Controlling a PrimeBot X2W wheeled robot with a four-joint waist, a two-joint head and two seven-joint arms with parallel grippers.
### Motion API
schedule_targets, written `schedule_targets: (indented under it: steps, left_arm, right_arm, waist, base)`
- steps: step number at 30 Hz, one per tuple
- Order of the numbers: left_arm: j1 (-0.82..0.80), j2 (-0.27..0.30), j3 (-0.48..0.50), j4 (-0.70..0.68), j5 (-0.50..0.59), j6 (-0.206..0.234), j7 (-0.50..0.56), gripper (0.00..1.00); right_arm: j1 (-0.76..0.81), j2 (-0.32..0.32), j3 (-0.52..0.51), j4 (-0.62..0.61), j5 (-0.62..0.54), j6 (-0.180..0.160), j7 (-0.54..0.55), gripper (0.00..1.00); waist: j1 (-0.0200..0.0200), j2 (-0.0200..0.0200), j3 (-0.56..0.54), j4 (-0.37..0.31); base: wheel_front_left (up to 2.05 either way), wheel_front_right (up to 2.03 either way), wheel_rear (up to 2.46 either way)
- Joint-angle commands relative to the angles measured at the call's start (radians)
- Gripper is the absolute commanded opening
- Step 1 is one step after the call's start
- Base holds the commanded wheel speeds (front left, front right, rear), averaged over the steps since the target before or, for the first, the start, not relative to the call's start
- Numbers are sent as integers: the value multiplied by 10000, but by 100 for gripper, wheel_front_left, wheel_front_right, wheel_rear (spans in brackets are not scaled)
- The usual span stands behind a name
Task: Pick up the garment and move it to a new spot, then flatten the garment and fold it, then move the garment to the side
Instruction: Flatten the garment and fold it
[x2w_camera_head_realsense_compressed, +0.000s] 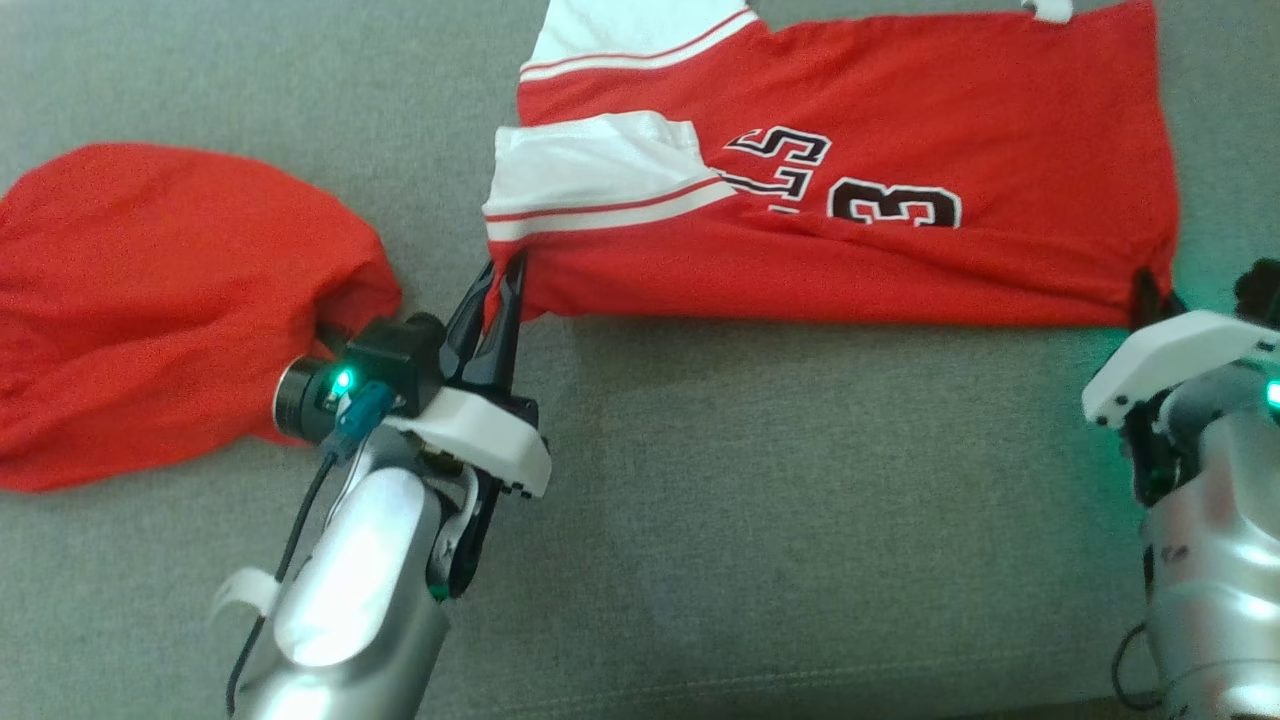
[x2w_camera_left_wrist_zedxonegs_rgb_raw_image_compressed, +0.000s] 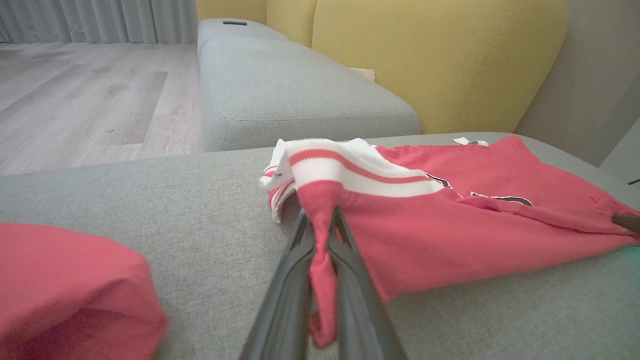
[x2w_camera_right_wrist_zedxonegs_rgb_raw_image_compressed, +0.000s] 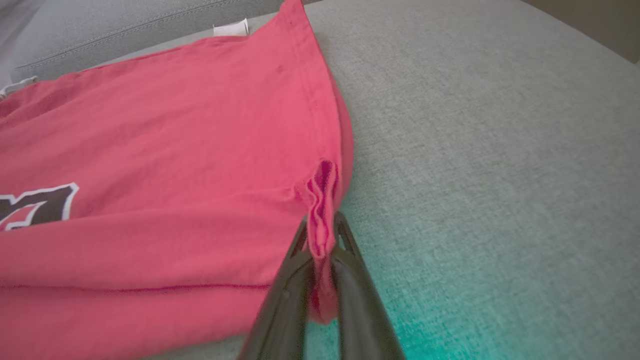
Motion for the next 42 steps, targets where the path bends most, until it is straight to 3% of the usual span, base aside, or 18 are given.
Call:
schedule_targets:
  steps: [1, 13, 25, 26, 27, 29, 30, 42]
  left_arm:
    - [24, 135, 446, -236, 94, -18, -122, 0]
    - [1309, 255, 621, 71, 166, -201, -122, 0]
    - [2729, 299, 194, 322, -95, -486, 102, 0]
    - [2763, 296, 167, 312, -110, -480, 137, 19]
    - [2779, 293, 122, 311, -105, -478, 181, 39]
    - [2771, 283, 55, 294, -103, -445, 259, 95]
    - [2733, 278, 37, 277, -100, -418, 269, 100]
    - [1532, 454, 584, -502, -157, -227, -65, 100]
  right_arm:
    - [105, -164, 384, -227, 160, -9, -107, 0]
    - [1434, -875, 1684, -1004, 1522, -9, 558, 0]
    - [3792, -1488, 2030, -3315, 2596, -9, 2536, 0]
    - [3910, -1475, 2032, -3529, 2627, -9, 2593, 87]
    - [4007, -1433, 2049, -3731, 2670, -9, 2637, 100]
    - [4133, -1323, 2024, -4148, 2769, -9, 2681, 100]
    - [4168, -1287, 1979, -4345, 2771, -9, 2646, 100]
    - [3737, -880, 2018, -5869, 2528, -9, 1573, 100]
  waist:
    - [-1, 0, -228, -81]
    - [-1, 0, -1609, -213]
    - [-1, 0, -2645, -377]
    - [-1, 0, -2650, -392]
    - [-1, 0, -2651, -410]
    - [-1, 0, -2590, -452]
    - [-1, 0, -2557, -460]
    - [-1, 0, -1757, -776]
  base:
    - [0, 0, 0]
    - [0, 0, 0]
    - [0, 0, 0]
    - [0, 0, 0]
    - [0, 0, 0]
    - [0, 0, 0]
    - [0, 0, 0]
    - [0, 0, 0]
